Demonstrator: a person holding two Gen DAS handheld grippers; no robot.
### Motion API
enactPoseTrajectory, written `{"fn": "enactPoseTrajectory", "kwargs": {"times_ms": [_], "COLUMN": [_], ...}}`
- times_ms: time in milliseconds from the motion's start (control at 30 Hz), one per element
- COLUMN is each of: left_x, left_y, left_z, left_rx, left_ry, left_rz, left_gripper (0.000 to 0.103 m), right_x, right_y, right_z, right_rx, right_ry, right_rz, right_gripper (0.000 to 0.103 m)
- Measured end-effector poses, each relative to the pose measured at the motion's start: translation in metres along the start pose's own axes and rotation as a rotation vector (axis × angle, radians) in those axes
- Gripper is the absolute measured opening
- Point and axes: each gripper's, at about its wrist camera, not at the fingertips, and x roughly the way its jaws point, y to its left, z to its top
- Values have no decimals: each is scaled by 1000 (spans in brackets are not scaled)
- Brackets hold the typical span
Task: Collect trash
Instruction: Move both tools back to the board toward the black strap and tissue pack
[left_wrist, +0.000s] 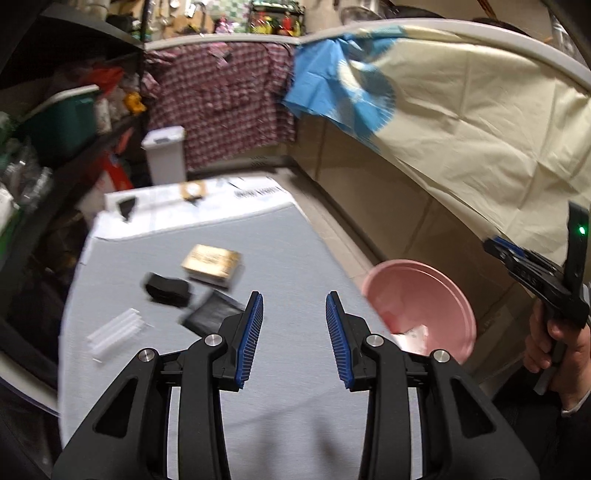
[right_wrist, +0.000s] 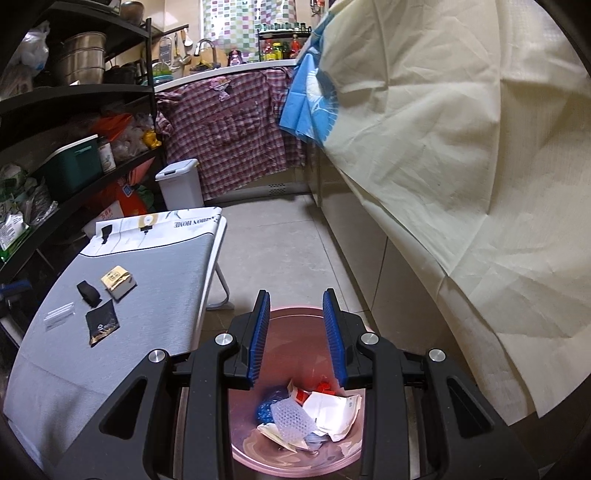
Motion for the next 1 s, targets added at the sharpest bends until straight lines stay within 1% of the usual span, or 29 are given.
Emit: {"fn": "enactPoseTrajectory", "kwargs": {"times_ms": [67, 167, 267, 333, 433, 567, 733, 867, 1000], "left_x": [-7, -13, -10, -9, -9, -4, 4, 11, 21], "left_y": [16, 44, 64, 71, 84, 97, 109, 117, 122], "left_z": [5, 5, -1, -1, -3, -5, -6, -7, -10], "left_rx": [-10, -80, -150, -169, -174, -193, -187, -195, -189], "left_ry": [-27, -67, -63, -69, -76, -67, -64, -64, -52], "left_rz": [30, 64, 86, 90, 105, 106, 131, 141, 155], "left_gripper": [35, 35, 35, 35, 35, 35, 35, 35, 35], "right_x": [-2, -4, -2, 1, 5, 13, 23, 40, 58], "right_y": [6, 17, 30, 40, 53, 73, 101, 126, 144], "right_z": [1, 1, 1, 3, 4, 7, 6, 6, 7], "right_rx": [-7, -25, -40, -43, -41, -34, -73, -100, -99], "right_ry": [-8, -21, -16, -10, 2, 14, 23, 30, 37], "right_rz": [14, 33, 62, 82, 105, 147, 186, 218, 252], "right_gripper": [31, 31, 31, 31, 31, 42, 46, 46, 47]}}
